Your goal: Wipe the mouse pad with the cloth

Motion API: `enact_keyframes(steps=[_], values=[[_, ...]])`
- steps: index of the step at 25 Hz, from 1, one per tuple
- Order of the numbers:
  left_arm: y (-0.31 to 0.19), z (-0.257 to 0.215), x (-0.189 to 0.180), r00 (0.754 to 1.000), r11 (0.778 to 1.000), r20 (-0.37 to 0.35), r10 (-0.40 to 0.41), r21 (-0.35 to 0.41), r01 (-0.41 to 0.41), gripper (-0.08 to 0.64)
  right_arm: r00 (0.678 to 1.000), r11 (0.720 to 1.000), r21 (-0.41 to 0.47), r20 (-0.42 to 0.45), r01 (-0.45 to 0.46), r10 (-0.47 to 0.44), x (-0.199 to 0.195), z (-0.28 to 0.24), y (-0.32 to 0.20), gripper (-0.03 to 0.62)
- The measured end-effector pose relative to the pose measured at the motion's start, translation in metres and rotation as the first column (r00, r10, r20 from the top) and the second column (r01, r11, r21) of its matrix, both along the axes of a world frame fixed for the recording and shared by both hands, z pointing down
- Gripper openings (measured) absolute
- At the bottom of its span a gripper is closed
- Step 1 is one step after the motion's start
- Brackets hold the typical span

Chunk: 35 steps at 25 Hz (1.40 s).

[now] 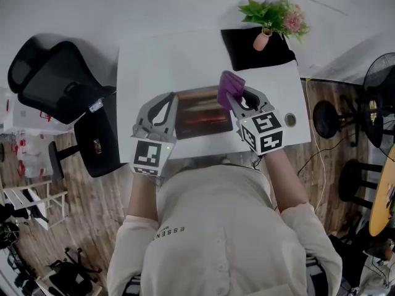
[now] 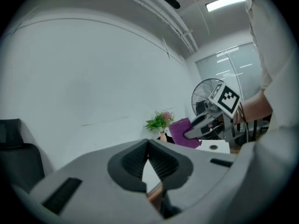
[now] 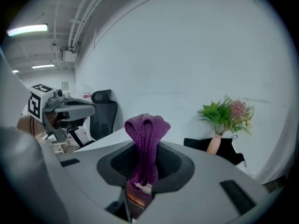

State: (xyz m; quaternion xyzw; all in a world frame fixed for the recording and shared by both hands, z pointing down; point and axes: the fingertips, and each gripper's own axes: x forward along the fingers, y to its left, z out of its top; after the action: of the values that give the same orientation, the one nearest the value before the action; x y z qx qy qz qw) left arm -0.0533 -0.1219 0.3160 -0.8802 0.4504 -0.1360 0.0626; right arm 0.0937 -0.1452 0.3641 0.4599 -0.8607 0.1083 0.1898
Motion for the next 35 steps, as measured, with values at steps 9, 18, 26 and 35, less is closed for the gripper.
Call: enact_keyframes(steps=[9, 18, 26, 35], values=[[-0.006, -0.023, -0.037, 0.999, 0.999, -0.043, -0.029, 0.034, 0.03, 0.002, 0.998, 0.969, 0.248, 0.066, -0.023, 0.006, -0.022, -0.052, -0.003, 0.1], [-0.009, -0.029, -0.05, 0.995, 0.998, -0.08, -0.057, 0.034, 0.06, 0.002, 0.996, 0.94, 0.339, 0.092, -0.025, -0.006, -0.031, -0.07, -0.001, 0.094], [-0.01, -0.027, -0.046, 0.994, 0.997, -0.088, -0.067, 0.026, 0.069, 0.002, 0.992, 0.944, 0.328, 0.123, -0.046, 0.005, -0.026, -0.068, -0.001, 0.091], [-0.009, -0.024, -0.042, 0.992, 0.996, -0.092, -0.085, 0.007, 0.086, 0.002, 0.992, 0.944, 0.328, 0.128, -0.038, -0.004, -0.027, -0.068, 0.0, 0.091]])
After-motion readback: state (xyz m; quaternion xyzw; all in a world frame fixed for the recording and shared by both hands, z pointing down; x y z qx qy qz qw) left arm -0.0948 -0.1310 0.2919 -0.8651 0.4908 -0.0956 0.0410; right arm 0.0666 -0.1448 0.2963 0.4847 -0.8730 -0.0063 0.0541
